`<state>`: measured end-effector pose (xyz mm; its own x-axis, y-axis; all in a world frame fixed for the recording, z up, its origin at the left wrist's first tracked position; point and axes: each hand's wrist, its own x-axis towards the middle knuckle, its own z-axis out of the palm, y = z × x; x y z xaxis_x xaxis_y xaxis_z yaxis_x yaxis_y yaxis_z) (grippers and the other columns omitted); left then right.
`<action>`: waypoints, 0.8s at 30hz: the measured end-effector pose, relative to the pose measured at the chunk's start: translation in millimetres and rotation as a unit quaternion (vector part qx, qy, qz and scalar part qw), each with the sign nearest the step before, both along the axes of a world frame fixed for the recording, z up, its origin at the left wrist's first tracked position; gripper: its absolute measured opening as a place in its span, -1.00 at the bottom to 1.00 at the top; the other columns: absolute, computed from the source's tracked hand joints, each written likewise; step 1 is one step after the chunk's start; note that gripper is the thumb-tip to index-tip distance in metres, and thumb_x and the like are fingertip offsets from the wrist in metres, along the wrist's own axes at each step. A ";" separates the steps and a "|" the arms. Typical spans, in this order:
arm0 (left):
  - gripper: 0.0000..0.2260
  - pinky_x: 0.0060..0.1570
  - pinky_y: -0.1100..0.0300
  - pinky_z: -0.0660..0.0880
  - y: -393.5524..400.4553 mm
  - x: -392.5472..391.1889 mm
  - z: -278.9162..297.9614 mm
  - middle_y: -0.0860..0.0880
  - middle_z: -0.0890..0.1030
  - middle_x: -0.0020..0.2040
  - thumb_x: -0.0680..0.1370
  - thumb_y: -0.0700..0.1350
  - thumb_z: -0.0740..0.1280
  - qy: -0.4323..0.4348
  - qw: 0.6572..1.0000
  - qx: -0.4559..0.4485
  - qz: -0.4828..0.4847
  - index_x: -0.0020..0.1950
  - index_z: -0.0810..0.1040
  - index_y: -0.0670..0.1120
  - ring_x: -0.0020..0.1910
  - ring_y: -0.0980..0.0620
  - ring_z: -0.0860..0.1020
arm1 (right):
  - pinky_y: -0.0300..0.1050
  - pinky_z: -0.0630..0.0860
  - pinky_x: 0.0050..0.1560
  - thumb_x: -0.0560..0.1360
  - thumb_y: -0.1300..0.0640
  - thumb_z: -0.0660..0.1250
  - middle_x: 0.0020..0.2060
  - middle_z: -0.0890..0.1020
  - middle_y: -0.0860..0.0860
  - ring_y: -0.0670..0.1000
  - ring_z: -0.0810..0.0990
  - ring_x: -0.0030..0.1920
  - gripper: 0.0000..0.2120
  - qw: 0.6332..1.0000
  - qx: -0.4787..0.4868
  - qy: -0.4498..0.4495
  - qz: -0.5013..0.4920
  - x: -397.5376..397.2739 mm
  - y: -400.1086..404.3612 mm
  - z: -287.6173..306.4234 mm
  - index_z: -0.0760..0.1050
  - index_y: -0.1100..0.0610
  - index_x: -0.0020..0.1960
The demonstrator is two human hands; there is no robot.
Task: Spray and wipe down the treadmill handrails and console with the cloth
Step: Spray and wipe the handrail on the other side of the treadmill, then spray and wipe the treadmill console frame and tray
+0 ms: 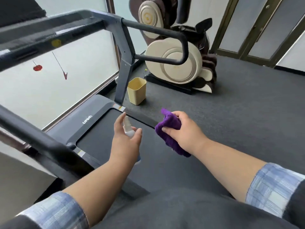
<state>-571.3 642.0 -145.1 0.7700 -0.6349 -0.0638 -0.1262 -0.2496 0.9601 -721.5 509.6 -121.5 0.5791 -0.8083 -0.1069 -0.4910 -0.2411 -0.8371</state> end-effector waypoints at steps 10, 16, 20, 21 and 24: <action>-0.43 -0.44 0.46 0.39 -23.5 23.1 -35.5 0.07 0.54 -0.01 0.57 -0.12 0.34 0.058 0.991 0.050 0.110 0.37 0.17 0.40 -0.24 0.11 0.56 | -0.25 0.47 -0.10 0.44 -0.09 0.51 -0.03 0.62 -0.20 -0.22 0.61 -0.08 -0.61 0.996 0.026 0.020 0.078 76.5 -69.9 -13.9 0.39 -0.23 0.16; -0.43 -0.36 0.48 0.40 -81.4 43.1 -19.0 0.09 0.54 -0.01 0.58 -0.13 0.33 0.053 0.980 0.037 0.187 0.39 0.16 0.37 -0.28 0.18 0.53 | 0.09 0.66 -0.06 0.39 -0.15 0.52 -0.06 0.67 -0.13 0.01 0.71 -0.11 -0.61 0.988 0.063 -0.068 0.124 155.9 -142.4 3.8 0.41 -0.31 0.12; -0.42 -0.24 0.34 0.41 -132.9 83.4 10.0 0.06 0.57 0.00 0.58 -0.13 0.34 0.052 0.961 0.027 0.271 0.37 0.16 0.39 -0.19 0.08 0.57 | -0.03 0.67 -0.13 0.43 -0.08 0.53 -0.06 0.68 -0.10 -0.05 0.71 -0.19 -0.62 0.969 0.091 -0.107 0.202 207.2 -206.8 32.4 0.42 -0.30 0.11; -0.43 -0.23 0.33 0.40 -144.2 91.7 24.0 0.06 0.57 0.01 0.58 -0.12 0.34 0.041 0.958 0.031 0.282 0.36 0.16 0.41 -0.16 0.09 0.57 | -0.11 0.66 -0.15 0.44 -0.05 0.53 -0.06 0.68 -0.09 -0.08 0.71 -0.21 -0.63 0.964 0.099 -0.113 0.217 217.2 -222.2 43.0 0.42 -0.28 0.11; -0.43 -0.22 0.33 0.39 -172.9 110.0 74.4 0.10 0.56 0.04 0.59 -0.10 0.33 0.018 0.952 0.043 0.303 0.33 0.14 0.46 -0.09 0.12 0.57 | 0.01 0.67 -0.12 0.42 -0.07 0.54 -0.08 0.69 -0.05 -0.02 0.72 -0.21 -0.61 0.955 0.130 -0.104 0.244 237.0 -260.5 79.1 0.42 -0.29 0.13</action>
<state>-461.3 469.1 -70.7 0.9896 -0.0652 -0.1282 0.0984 -0.3433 0.9340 -484.5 249.1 -42.4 0.9109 -0.3983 -0.1079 -0.1887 -0.1697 -0.9672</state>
